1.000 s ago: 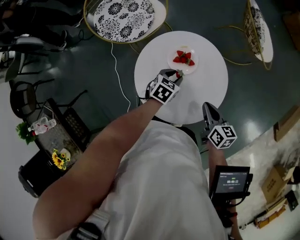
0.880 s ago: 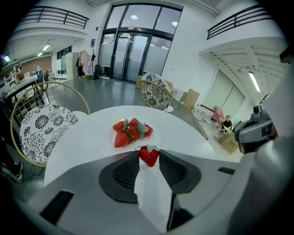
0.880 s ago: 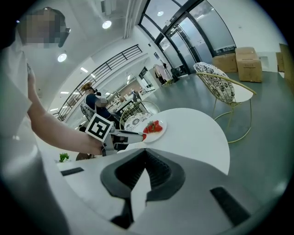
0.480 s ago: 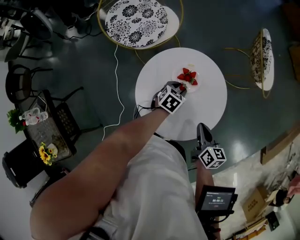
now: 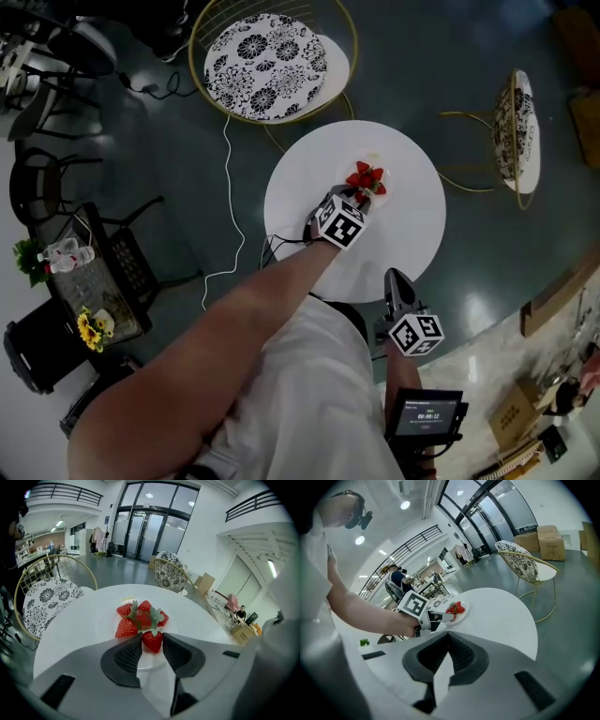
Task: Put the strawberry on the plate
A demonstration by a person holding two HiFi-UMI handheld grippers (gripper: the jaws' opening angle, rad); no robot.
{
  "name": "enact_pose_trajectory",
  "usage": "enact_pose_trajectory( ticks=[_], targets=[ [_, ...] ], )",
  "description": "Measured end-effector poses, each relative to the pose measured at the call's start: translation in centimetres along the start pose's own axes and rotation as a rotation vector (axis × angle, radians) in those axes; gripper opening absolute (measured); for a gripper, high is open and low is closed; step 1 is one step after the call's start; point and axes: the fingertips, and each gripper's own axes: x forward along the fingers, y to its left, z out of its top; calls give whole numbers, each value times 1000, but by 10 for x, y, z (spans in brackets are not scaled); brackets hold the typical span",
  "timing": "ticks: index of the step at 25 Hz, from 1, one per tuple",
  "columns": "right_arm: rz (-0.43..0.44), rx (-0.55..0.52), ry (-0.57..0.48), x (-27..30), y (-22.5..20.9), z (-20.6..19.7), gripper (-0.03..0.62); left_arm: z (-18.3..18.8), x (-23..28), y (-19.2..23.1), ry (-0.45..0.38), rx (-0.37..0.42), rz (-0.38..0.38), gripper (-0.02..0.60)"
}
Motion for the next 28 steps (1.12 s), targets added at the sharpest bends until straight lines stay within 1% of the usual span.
enact_pose_trajectory(
  ticks=[3, 10, 13, 17, 24, 28],
  targets=[
    [-4, 0, -7, 0, -2, 3, 8, 1, 1, -1, -6, 1, 4, 144],
    [-6, -4, -10, -2, -4, 1, 8, 2, -5, 1, -40, -10, -19, 146],
    [2, -11, -18, -2, -4, 3, 8, -2, -11, 1, -49, -12, -41, 146],
    [15, -24, -31, -4, -6, 6, 8, -9, -22, 4, -57, -13, -45, 146],
    [57, -98, -38, -19, 8, 2, 8, -30, -67, 0, -106, -36, -40, 144],
    [80, -117, -59, -33, 16, 2, 8, -41, -102, -17, -159, -21, -50, 144]
  ],
)
